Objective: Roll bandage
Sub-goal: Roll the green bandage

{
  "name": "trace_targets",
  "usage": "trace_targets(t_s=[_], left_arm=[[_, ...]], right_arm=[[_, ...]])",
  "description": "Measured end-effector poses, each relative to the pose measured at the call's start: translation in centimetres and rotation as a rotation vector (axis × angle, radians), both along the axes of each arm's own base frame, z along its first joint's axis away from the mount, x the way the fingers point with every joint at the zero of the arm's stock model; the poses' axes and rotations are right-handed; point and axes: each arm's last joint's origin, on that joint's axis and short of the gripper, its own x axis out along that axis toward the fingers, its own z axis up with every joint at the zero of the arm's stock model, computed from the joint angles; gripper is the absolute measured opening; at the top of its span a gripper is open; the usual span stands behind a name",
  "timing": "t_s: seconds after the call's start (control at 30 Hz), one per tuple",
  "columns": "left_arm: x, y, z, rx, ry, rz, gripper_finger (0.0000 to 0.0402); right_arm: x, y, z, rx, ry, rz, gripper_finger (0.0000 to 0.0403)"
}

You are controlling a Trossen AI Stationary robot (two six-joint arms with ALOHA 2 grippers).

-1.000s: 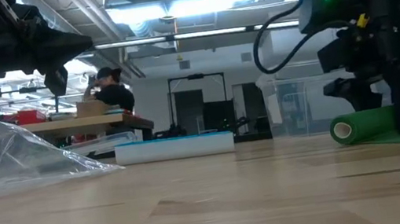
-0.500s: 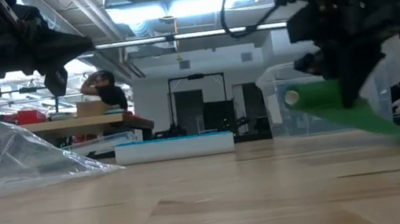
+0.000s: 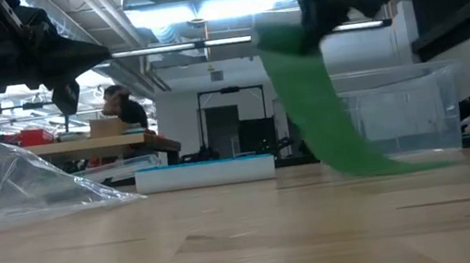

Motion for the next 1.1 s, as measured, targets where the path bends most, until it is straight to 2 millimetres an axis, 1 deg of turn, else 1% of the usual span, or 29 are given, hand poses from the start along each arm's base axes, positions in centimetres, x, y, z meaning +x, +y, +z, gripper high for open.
trace_targets(t_s=[0.1, 0.17, 0.27, 0.37, 0.5, 0.7, 0.77, 0.87, 0.97, 1.1], left_arm=[[0.0, 0.0, 0.0, 0.000, 0.000, 0.000, 0.0003], [0.0, 0.0, 0.0, 0.001, 0.005, 0.000, 0.0003], [0.0, 0.0, -0.1, 0.000, 0.005, 0.000, 0.0003], [0.0, 0.0, -0.2, 0.001, 0.017, 0.000, 0.0003], [0.0, 0.0, -0.8, 0.004, 0.078, 0.000, 0.0003], [0.0, 0.0, -1.3, 0.007, 0.135, 0.000, 0.0003], [0.0, 0.0, -1.3, 0.007, 0.133, 0.000, 0.0003], [0.0, 0.0, -1.3, 0.007, 0.133, 0.000, 0.0003], [0.0, 0.0, -1.3, 0.007, 0.133, 0.000, 0.0003], [0.0, 0.0, -1.3, 0.007, 0.134, 0.000, 0.0003]], right_arm=[[-0.1, 0.0, 2.2, -0.002, -0.007, -0.006, 0.0062], [-0.4, 0.1, 3.2, 0.023, 0.002, -0.016, 0.0062], [-1.0, 0.1, 3.7, 0.075, 0.035, -0.041, 0.0062], [-1.6, 0.7, 3.4, 0.127, 0.106, -0.022, 0.0062], [-2.1, 2.7, 3.0, 0.189, 0.159, 0.002, 0.0062], [-2.7, 6.9, 2.8, 0.306, 0.130, 0.020, 0.0062], [-3.0, 8.3, 2.5, 0.345, 0.119, 0.010, 0.0062], [-3.5, 9.9, 1.4, 0.399, 0.126, 0.002, 0.0062], [-4.0, 11.2, -0.6, 0.449, 0.148, -0.007, 0.0062], [-4.9, 12.4, -3.6, 0.499, 0.184, -0.022, 0.0062]])
